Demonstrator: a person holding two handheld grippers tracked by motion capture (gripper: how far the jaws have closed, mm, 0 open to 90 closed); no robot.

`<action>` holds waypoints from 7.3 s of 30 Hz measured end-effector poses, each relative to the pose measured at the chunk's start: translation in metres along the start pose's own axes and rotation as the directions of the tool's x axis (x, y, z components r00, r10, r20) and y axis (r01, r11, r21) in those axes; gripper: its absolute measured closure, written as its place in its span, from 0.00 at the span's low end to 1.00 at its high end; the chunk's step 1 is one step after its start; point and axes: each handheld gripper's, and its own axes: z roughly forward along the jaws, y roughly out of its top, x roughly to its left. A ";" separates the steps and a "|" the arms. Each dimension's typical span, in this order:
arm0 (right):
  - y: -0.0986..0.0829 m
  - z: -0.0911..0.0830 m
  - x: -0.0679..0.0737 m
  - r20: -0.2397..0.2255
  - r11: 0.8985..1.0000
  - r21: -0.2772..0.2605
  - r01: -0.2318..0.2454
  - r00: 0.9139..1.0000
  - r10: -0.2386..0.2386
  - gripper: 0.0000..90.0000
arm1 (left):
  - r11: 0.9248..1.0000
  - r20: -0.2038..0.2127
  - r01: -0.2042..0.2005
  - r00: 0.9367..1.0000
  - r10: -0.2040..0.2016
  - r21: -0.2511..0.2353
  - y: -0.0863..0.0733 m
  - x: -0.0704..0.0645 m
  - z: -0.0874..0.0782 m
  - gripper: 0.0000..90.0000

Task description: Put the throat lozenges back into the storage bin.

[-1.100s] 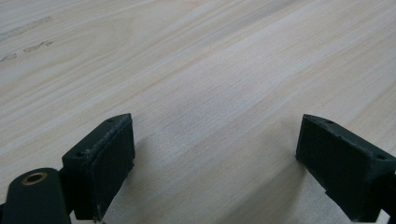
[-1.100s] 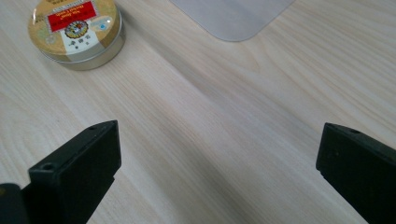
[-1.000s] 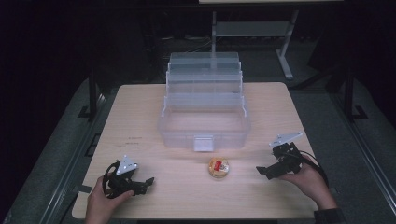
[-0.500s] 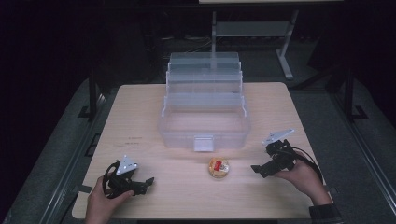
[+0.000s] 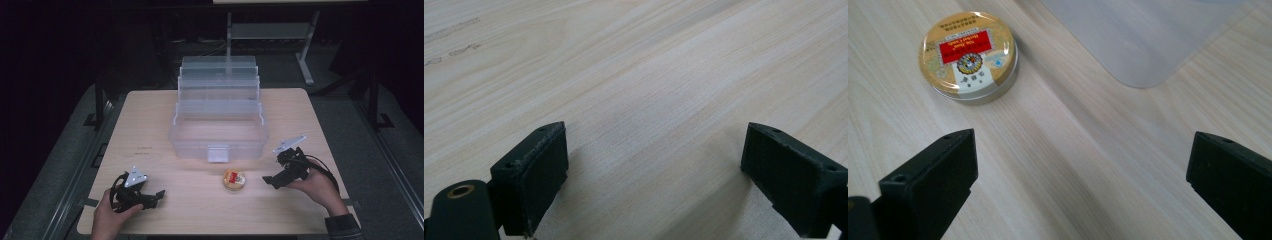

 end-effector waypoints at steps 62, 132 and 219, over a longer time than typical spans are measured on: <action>0.060 0.043 0.045 -0.108 0.985 0.051 0.166 0.981 -0.160 0.04 | 1.000 -0.002 0.001 1.000 -0.001 0.001 0.000 -0.001 0.000 0.12; 0.067 0.093 0.067 -0.134 0.951 0.190 0.243 0.966 -0.220 0.14 | 1.000 -0.003 0.002 1.000 -0.002 0.001 0.000 -0.001 0.000 0.12; 0.033 0.044 0.037 -0.080 0.964 0.219 0.147 0.988 -0.132 0.22 | 1.000 -0.002 0.001 1.000 -0.001 0.000 0.000 -0.001 0.000 0.12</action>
